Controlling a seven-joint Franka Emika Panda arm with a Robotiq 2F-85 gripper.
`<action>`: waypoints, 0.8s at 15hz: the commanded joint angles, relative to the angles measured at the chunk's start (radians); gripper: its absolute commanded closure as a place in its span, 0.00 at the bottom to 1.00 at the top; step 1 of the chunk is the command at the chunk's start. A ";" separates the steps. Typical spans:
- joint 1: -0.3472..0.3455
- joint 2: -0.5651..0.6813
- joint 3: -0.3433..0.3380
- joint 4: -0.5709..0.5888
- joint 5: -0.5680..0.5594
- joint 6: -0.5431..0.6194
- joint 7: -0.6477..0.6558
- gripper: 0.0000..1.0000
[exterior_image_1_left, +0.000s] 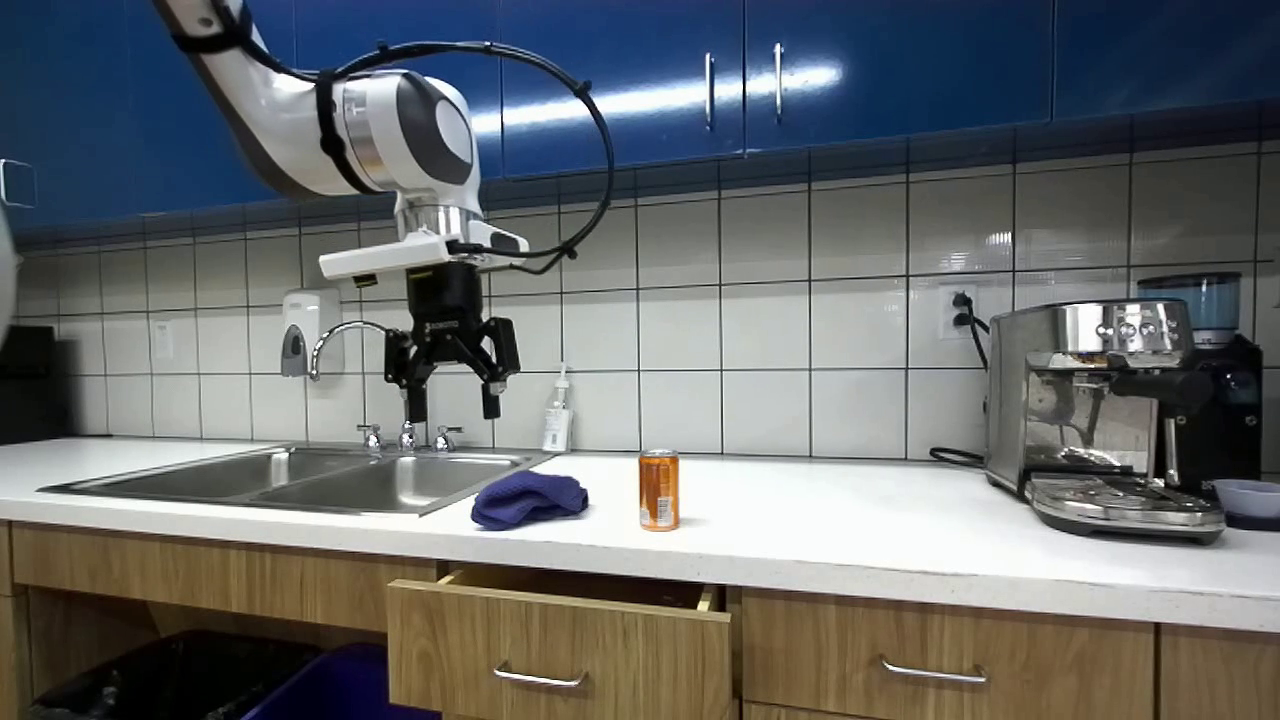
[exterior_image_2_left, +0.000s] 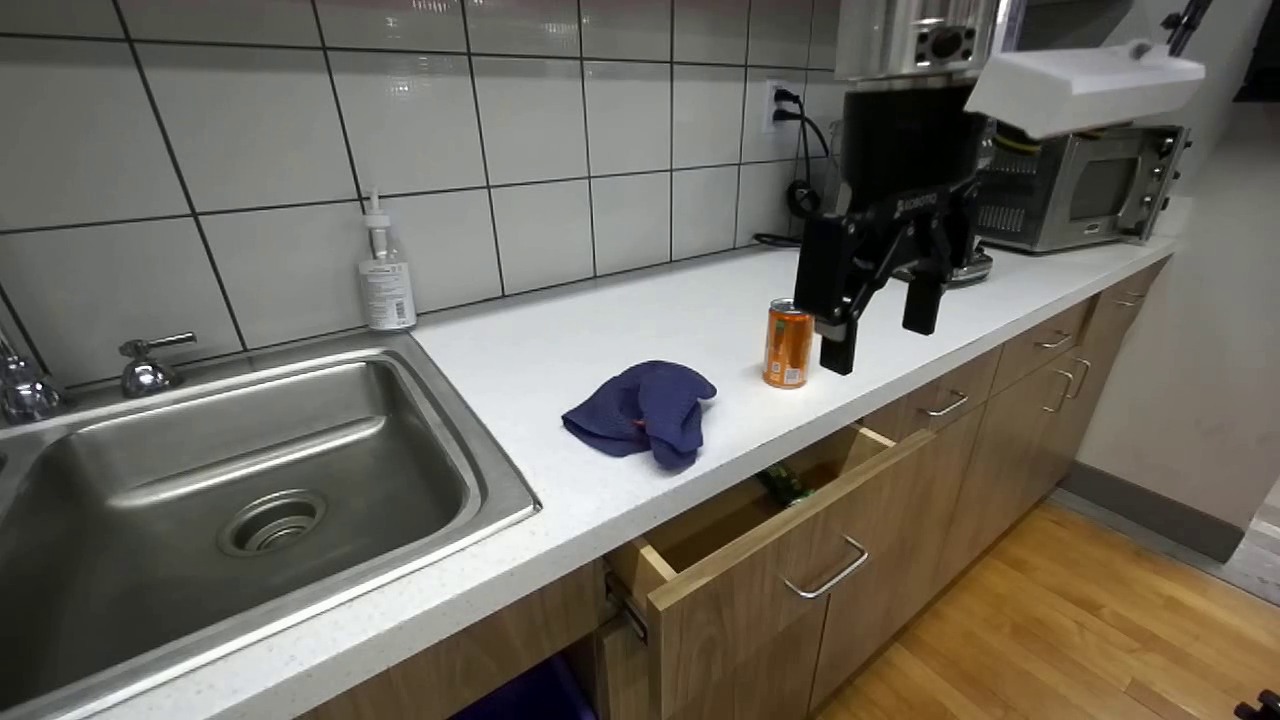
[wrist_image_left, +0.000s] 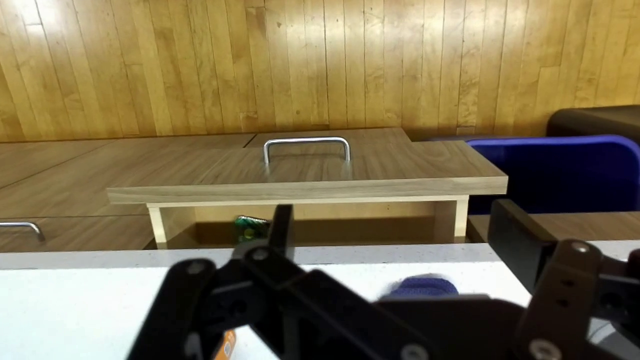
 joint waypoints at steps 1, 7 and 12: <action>0.000 0.050 -0.013 0.008 -0.037 0.052 -0.018 0.00; 0.003 0.151 -0.027 0.032 -0.066 0.095 -0.024 0.00; 0.005 0.228 -0.036 0.061 -0.077 0.148 -0.026 0.00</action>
